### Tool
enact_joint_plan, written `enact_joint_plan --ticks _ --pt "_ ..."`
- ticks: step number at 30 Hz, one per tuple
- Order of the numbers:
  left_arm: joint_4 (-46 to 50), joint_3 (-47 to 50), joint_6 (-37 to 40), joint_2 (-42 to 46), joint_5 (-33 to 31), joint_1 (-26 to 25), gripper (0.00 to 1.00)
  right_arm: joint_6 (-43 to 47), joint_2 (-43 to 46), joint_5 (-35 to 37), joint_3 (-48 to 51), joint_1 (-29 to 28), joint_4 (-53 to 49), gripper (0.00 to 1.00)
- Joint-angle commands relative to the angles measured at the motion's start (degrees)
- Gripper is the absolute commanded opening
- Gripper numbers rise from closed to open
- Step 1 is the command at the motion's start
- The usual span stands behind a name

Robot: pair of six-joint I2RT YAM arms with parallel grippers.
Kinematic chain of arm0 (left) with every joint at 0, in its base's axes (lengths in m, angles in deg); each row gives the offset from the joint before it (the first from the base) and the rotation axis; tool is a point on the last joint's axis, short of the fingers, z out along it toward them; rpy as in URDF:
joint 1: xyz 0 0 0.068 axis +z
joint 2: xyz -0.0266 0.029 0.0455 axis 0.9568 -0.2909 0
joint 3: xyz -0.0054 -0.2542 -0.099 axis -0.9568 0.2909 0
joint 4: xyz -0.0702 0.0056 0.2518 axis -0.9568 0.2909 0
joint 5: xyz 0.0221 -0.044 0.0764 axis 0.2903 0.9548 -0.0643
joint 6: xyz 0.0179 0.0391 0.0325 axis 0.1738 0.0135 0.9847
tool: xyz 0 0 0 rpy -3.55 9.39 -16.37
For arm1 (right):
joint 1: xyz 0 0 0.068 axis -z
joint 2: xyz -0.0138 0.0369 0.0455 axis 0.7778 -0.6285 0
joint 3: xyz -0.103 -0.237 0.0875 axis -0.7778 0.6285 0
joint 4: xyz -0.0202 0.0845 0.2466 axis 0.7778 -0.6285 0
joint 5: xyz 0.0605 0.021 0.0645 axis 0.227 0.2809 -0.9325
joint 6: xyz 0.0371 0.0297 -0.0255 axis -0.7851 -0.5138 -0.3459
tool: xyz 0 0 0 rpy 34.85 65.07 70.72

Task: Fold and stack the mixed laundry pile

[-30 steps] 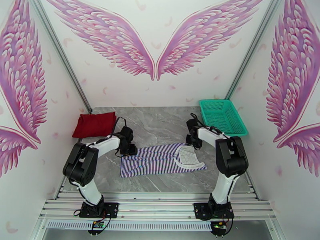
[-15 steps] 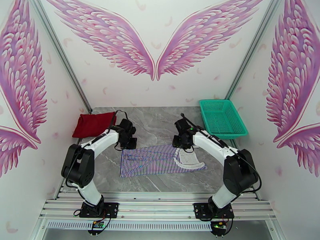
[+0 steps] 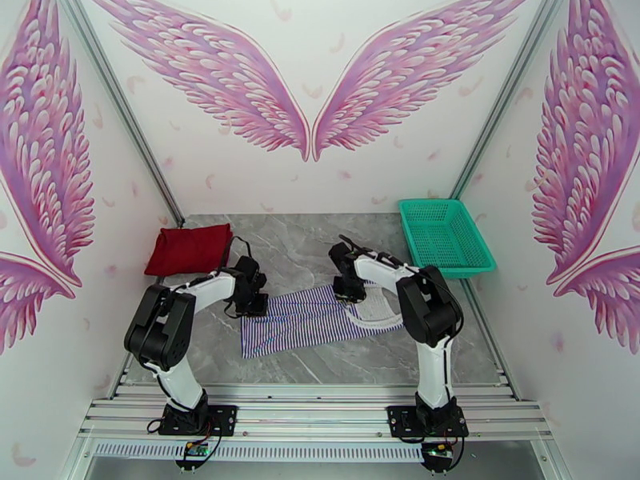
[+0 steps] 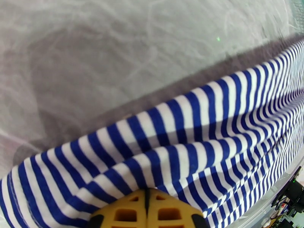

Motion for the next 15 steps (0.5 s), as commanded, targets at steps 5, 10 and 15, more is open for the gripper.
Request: enact_joint_plan --ticks 5,10,15 --pt "1.4 9.7 -10.3 8.0 7.5 -4.9 0.03 4.5 -16.6 2.5 -21.0 0.4 -2.4 0.27" --pt "1.4 13.3 -13.5 13.8 14.4 -12.9 0.11 8.0 -22.5 -0.8 -30.1 0.4 1.4 0.28" --pt "4.3 10.4 -13.4 18.3 12.2 -11.8 0.17 11.6 -24.8 -2.3 -38.8 0.5 0.3 0.31"
